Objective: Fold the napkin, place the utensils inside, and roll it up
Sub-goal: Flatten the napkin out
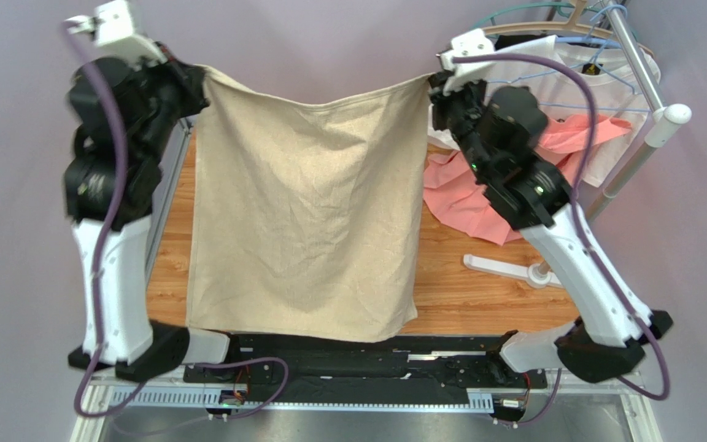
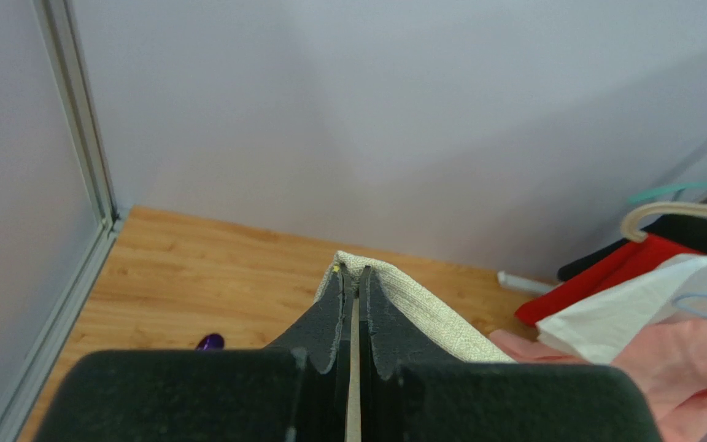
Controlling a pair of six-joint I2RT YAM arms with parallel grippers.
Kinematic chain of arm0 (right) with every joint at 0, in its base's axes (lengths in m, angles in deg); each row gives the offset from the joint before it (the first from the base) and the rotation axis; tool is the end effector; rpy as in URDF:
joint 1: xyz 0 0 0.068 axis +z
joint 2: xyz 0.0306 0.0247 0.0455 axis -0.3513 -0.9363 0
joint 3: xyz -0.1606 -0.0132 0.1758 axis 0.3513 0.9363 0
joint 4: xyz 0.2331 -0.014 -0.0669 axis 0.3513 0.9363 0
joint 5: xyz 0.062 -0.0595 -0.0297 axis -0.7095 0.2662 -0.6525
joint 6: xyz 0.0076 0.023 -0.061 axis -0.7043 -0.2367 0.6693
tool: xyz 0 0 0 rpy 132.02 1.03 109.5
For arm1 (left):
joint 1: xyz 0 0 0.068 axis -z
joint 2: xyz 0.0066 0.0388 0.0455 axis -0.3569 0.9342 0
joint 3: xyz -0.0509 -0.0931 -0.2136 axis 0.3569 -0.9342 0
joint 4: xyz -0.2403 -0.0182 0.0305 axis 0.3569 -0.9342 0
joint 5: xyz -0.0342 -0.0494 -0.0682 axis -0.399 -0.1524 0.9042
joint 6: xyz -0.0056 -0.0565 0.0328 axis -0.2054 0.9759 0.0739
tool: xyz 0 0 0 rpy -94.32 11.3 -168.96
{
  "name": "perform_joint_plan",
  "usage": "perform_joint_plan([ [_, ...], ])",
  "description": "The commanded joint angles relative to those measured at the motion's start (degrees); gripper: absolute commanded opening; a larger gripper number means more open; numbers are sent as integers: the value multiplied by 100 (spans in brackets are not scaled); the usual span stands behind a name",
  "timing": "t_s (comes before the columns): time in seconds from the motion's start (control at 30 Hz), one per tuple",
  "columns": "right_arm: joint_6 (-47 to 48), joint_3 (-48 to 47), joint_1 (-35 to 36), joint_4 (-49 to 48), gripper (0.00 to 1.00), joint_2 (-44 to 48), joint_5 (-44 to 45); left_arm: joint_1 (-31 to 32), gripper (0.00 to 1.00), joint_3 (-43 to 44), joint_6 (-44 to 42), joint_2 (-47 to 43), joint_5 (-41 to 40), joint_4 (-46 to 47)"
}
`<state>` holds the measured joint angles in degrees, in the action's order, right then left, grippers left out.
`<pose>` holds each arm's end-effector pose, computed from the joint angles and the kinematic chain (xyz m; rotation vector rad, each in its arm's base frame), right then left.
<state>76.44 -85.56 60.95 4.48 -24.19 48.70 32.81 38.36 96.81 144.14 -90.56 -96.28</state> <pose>0.1992 0.1454 0.5135 -0.4131 1.3867 0.0829 0.1751 -0.0273 0.5549 -0.2600 1.5011 -0.3125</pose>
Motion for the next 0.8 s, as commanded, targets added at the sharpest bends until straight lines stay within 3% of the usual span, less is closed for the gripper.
perform_joint_plan([
  [0.0, -269, -316, -487, -62, 0, -691, -280, -47, 0, -69, -258, 855, 86, -14],
  [0.2, -234, -670, -514, -70, 0, -1001, -421, -100, 0, 179, -206, 1015, 130, 38],
  [0.53, 56, 560, -93, -440, 0, 447, -351, -92, 0, -1078, -162, -584, 314, 382],
  [0.77, 74, 465, 242, -28, 0, 1125, -254, -91, 0, -150, -240, -867, 156, -724],
])
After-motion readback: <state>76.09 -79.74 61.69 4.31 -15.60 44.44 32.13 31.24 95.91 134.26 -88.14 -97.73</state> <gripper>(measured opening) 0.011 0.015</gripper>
